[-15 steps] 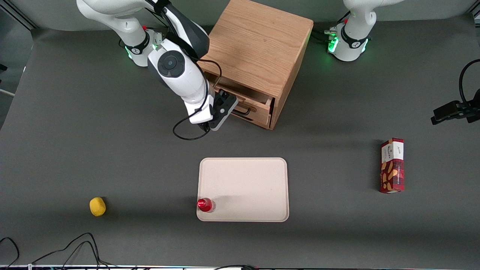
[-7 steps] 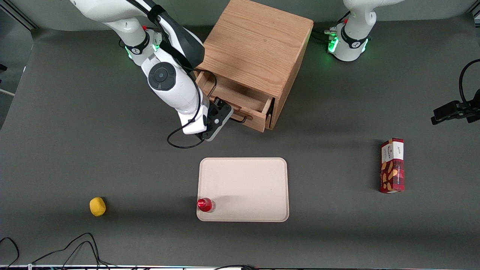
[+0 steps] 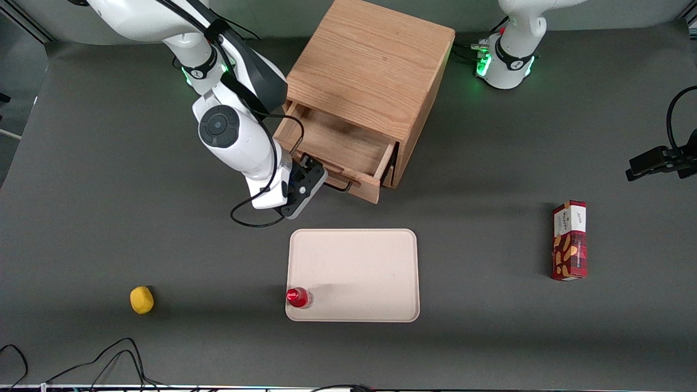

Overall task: Open upper drawer
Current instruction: 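Pull the upper drawer outward from the cabinet with the right gripper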

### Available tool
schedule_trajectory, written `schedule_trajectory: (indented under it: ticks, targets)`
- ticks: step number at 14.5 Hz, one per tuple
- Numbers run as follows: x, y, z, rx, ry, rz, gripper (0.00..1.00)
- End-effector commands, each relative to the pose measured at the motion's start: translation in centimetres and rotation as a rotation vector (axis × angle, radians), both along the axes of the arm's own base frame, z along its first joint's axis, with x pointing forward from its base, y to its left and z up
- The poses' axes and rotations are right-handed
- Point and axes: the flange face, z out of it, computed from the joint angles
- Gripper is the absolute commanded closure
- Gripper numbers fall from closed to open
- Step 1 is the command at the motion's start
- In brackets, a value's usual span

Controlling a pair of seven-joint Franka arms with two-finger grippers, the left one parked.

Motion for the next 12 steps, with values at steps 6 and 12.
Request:
schedule_trajectory:
  ticks: [6, 12]
  targets:
    - [3.7, -0.5, 0.0, 0.001, -0.005, 0.007, 0.0]
    - [5.6, -1.2, -0.4, -0.016, -0.035, -0.002, 0.0]
